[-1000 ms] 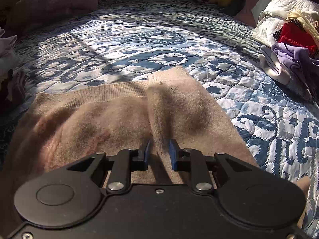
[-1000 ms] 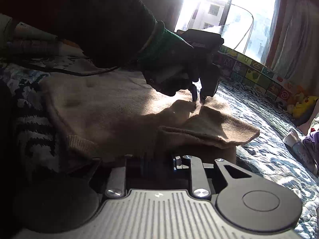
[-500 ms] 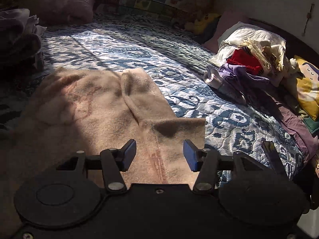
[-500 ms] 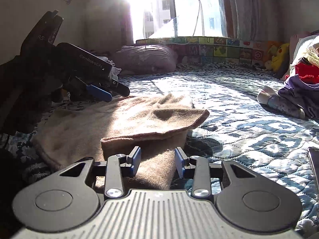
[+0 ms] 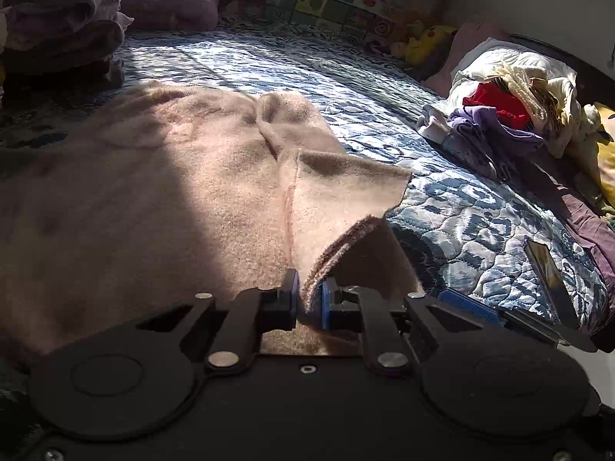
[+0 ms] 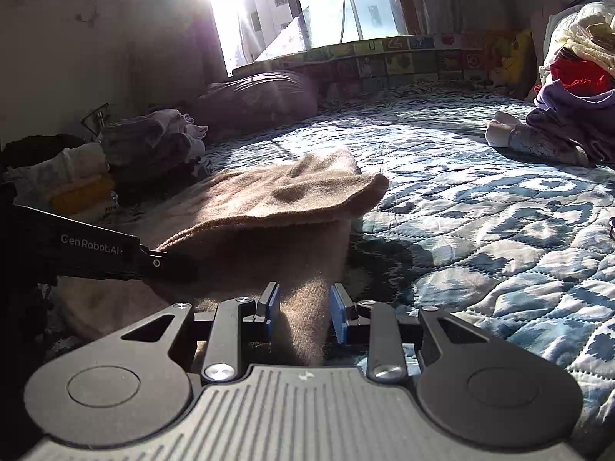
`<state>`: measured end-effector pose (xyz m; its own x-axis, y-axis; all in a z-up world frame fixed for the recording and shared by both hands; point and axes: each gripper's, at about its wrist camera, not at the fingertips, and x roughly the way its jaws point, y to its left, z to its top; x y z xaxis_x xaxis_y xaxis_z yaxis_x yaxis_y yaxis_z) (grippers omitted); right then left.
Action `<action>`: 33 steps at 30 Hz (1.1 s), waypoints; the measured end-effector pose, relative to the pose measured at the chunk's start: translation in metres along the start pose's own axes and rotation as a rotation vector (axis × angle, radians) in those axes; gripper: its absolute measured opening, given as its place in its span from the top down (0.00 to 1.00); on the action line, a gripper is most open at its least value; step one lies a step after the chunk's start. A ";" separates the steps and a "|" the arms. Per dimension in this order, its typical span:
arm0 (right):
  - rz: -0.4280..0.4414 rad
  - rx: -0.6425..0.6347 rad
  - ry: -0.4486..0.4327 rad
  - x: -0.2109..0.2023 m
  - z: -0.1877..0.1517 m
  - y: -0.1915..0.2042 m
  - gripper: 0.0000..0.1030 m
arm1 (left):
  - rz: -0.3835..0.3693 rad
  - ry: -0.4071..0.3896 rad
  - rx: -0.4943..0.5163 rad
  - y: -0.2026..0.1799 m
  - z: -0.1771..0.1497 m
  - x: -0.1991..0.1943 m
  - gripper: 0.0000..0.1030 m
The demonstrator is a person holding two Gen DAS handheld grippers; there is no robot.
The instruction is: Fold clothes
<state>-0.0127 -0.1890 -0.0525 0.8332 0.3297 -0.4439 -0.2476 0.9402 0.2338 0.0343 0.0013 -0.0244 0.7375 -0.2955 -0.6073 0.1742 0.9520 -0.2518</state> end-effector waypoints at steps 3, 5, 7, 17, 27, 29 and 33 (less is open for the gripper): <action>-0.003 -0.050 0.052 0.007 -0.002 0.007 0.70 | 0.026 0.037 -0.013 0.013 -0.012 0.006 0.91; -0.014 -0.056 0.055 0.007 -0.002 0.008 0.70 | 0.044 0.051 -0.016 0.018 -0.023 0.017 0.91; -0.028 -0.058 0.012 -0.001 0.001 0.008 0.70 | 0.020 0.017 -0.058 0.022 -0.025 0.012 0.91; -0.071 -0.153 0.002 -0.003 0.001 0.016 0.70 | -0.018 0.085 -0.133 0.030 -0.022 0.010 0.85; -0.006 -0.086 -0.026 0.000 0.007 0.008 0.70 | -0.063 -0.062 -0.147 0.034 0.020 -0.028 0.57; 0.005 -0.063 -0.017 0.006 0.008 0.006 0.70 | -0.058 -0.062 -0.143 0.033 0.027 -0.022 0.57; 0.044 -0.087 0.070 0.023 0.004 0.009 0.70 | -0.056 -0.059 -0.101 0.025 0.042 -0.005 0.57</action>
<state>0.0061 -0.1727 -0.0575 0.7851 0.3727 -0.4946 -0.3273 0.9277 0.1796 0.0630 0.0301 0.0039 0.7663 -0.3395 -0.5454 0.1515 0.9205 -0.3602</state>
